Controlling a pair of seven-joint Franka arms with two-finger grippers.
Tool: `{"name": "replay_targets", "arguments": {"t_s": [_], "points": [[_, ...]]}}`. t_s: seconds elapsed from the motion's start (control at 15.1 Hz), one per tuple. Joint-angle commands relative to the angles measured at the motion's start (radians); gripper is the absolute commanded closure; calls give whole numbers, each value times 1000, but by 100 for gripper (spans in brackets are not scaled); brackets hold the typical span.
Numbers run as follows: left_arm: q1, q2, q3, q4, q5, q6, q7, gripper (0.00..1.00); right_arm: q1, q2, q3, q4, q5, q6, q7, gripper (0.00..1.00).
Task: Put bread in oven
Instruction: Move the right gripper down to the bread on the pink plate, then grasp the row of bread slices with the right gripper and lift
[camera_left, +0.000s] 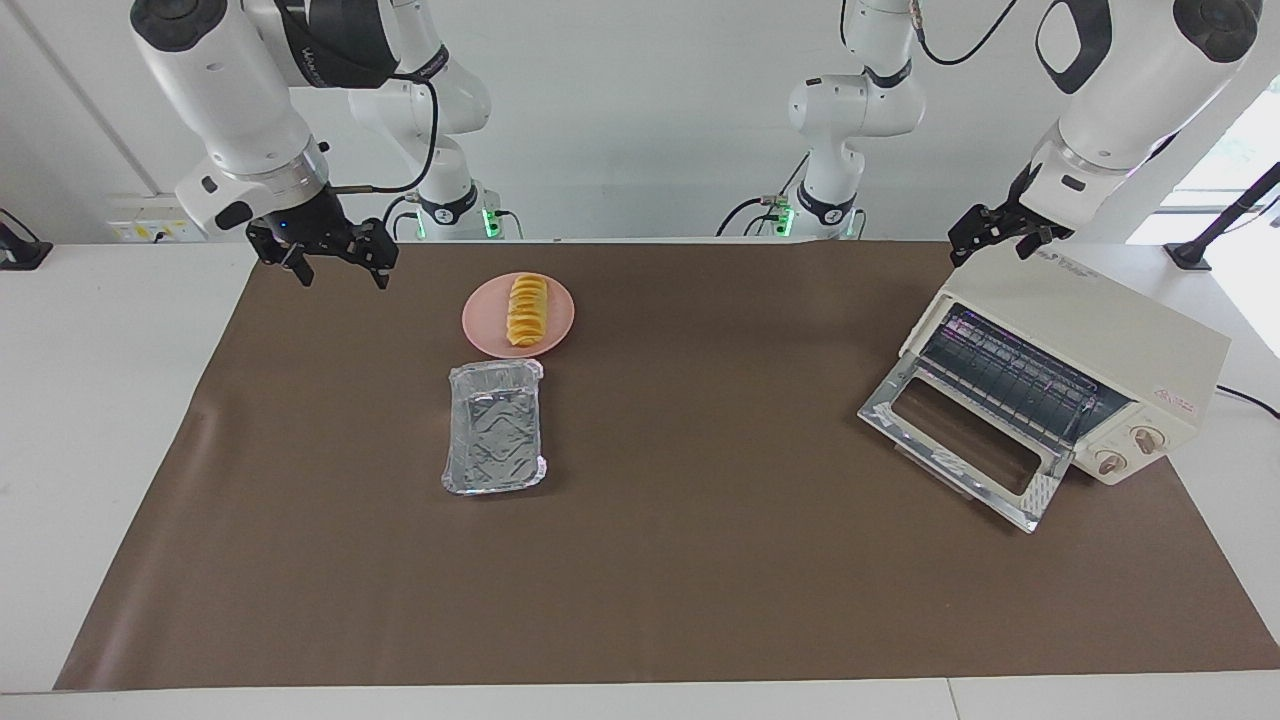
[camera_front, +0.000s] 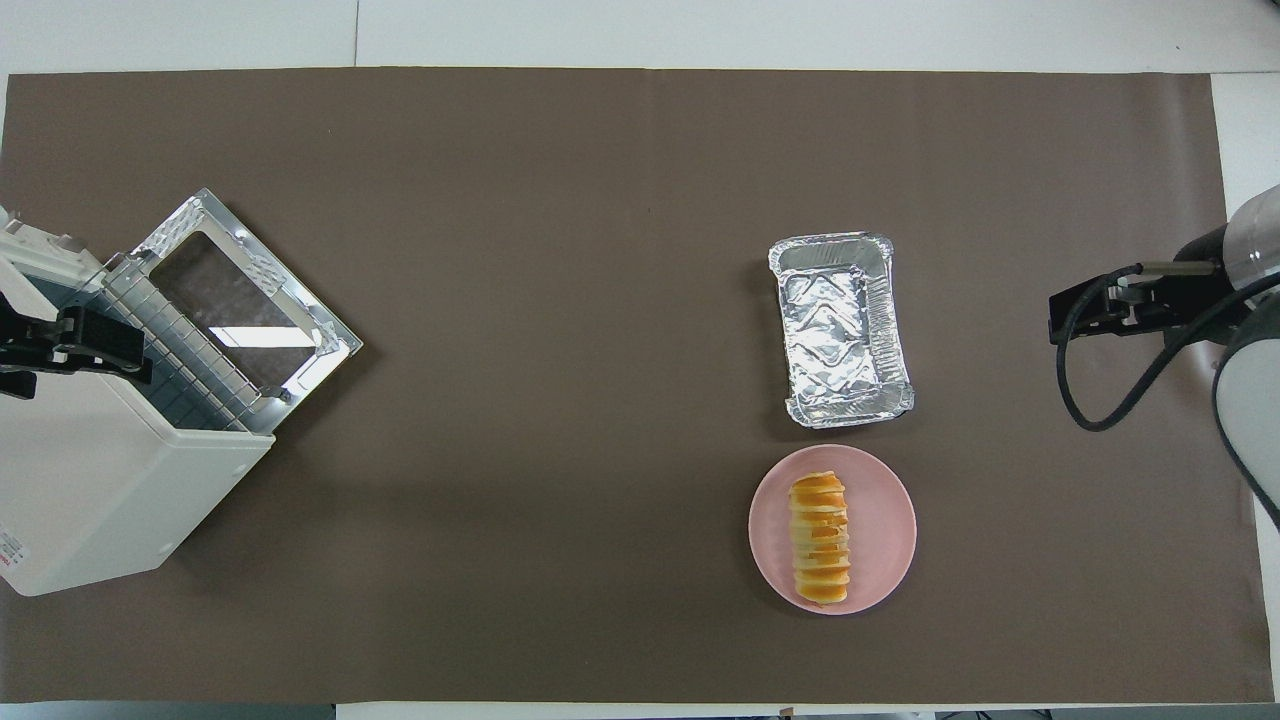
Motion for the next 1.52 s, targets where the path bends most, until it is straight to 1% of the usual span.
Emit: {"name": "replay_targets", "arguments": {"t_s": [0.0, 0.13, 0.33, 0.4, 0.53, 0.6, 0.73, 0.79, 0.99, 1.13, 1.26, 1.46], "points": [[5, -3, -2, 11, 11, -19, 0, 0, -14, -6, 9, -4, -6, -15, 8, 0], [5, -3, -2, 11, 11, -19, 0, 0, -14, -17, 10, -28, -1, -18, 0, 0], [5, -3, -2, 11, 11, -19, 0, 0, -2, -55, 12, -111, 25, -1, -6, 0], [5, -3, -2, 11, 11, -19, 0, 0, 1, -90, 13, -183, 48, 27, -1, 0], [5, -3, -2, 11, 11, -19, 0, 0, 3, -162, 17, -344, 104, 129, -1, 0], [5, -3, -2, 11, 9, -19, 0, 0, 4, -184, 21, -410, 135, 168, -1, 0], [5, -3, -2, 11, 11, -19, 0, 0, 61, -187, 29, -487, 148, 183, 10, 0], [5, -3, -2, 11, 11, -19, 0, 0, 88, -189, 29, -533, 149, 217, 26, 0], [5, -3, -2, 11, 11, -19, 0, 0, 157, -200, 29, -668, 160, 381, 121, 0], [5, -3, -2, 11, 11, -19, 0, 0, 207, -200, 29, -767, 219, 509, 126, 0], [5, -3, -2, 11, 11, -19, 0, 0, 272, -200, 29, -829, 233, 568, 134, 0], [5, -3, -2, 11, 11, -19, 0, 0, 328, -204, 29, -895, 272, 629, 198, 0]]}}
